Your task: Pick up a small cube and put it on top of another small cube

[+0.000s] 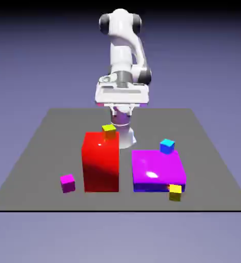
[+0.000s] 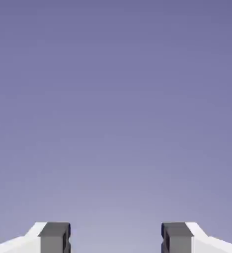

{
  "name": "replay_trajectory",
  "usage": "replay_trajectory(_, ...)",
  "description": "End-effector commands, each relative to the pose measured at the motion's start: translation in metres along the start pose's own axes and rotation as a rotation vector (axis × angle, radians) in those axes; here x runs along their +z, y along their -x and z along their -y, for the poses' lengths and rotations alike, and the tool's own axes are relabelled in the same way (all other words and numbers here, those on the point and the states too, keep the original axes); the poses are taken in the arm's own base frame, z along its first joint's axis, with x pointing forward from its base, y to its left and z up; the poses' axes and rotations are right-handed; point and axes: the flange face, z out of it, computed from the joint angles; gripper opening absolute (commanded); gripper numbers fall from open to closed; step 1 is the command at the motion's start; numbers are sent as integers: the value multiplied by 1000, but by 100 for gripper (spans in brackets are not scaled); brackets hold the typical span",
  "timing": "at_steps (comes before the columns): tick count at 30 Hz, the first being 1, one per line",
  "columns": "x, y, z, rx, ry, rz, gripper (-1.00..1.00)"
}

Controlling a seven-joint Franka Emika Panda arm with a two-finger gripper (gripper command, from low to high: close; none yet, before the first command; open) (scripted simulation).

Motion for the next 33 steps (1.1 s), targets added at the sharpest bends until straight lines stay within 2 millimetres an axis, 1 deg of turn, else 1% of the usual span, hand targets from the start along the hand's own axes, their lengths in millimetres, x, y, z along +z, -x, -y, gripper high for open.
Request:
replay_trajectory(1,-7,-10,-5,-7,-12,-14,0)
replay_trajectory(5,-35,-49,-28,-32,-58,-68,0)
replay_trajectory(10,-67,-91,-67,-56,-113,-129,0)
replay_trajectory(15,-92,-123,-115,-75,-167,-181,0)
replay_trajectory(19,-105,-142,-160,-85,-208,-217,0)
replay_trajectory(23,-109,-153,-207,-92,-249,-246,0)
replay_trajectory(26,-107,-158,-244,-95,-280,-263,0)
replay_trajectory(29,-99,-157,-281,-97,-311,-277,0)
replay_trajectory(33,-80,-150,-328,-99,-354,-288,0)
